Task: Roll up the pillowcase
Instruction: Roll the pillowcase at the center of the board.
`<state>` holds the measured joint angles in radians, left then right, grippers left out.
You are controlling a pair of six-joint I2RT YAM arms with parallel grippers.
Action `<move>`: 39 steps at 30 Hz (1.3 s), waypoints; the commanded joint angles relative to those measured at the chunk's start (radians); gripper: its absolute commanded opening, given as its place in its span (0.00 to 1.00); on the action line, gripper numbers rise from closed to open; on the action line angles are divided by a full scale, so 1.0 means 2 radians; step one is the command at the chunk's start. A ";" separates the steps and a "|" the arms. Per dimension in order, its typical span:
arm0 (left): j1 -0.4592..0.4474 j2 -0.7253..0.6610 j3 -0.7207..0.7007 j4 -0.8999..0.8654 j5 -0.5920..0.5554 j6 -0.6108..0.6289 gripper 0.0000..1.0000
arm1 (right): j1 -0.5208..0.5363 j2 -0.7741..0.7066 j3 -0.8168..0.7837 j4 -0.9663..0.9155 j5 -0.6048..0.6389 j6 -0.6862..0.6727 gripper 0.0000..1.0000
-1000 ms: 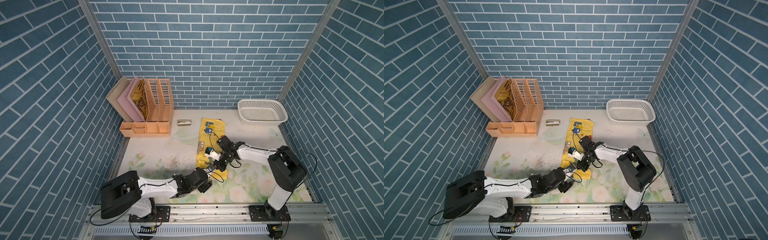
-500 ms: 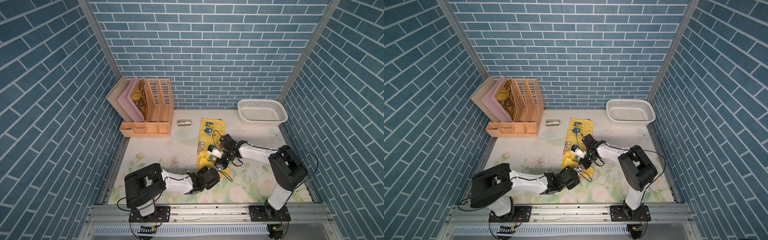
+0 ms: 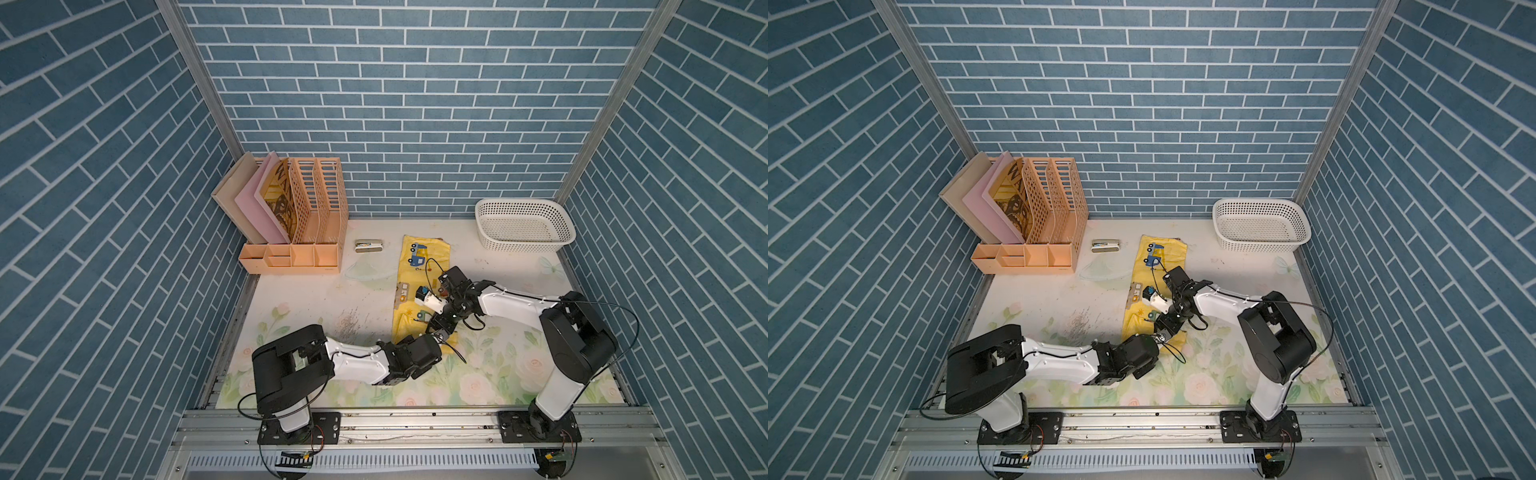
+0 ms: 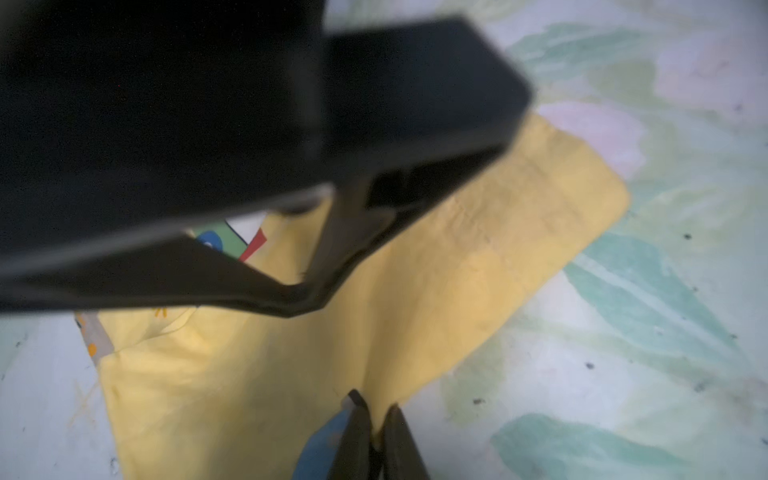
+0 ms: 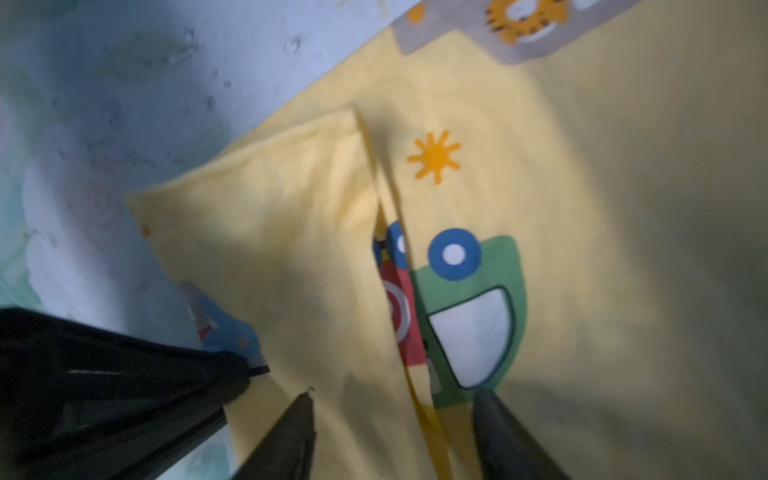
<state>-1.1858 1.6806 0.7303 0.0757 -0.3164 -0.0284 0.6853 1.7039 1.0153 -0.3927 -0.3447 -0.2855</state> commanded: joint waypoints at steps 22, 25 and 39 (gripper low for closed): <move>0.199 0.045 0.249 -0.352 0.426 0.061 0.00 | -0.013 -0.299 -0.091 -0.001 0.021 0.069 0.95; 0.220 0.058 0.269 -0.382 0.431 0.075 0.00 | -0.013 -0.298 -0.067 -0.045 -0.012 0.047 0.93; 0.279 0.083 0.275 -0.414 0.395 0.120 0.02 | -0.009 -0.361 -0.102 -0.020 0.057 -0.022 0.97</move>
<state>-0.8364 1.7897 1.3205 -0.7387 0.7742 0.5083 0.6102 1.1278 0.8215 -0.2924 0.0010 -0.1600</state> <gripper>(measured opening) 0.053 0.962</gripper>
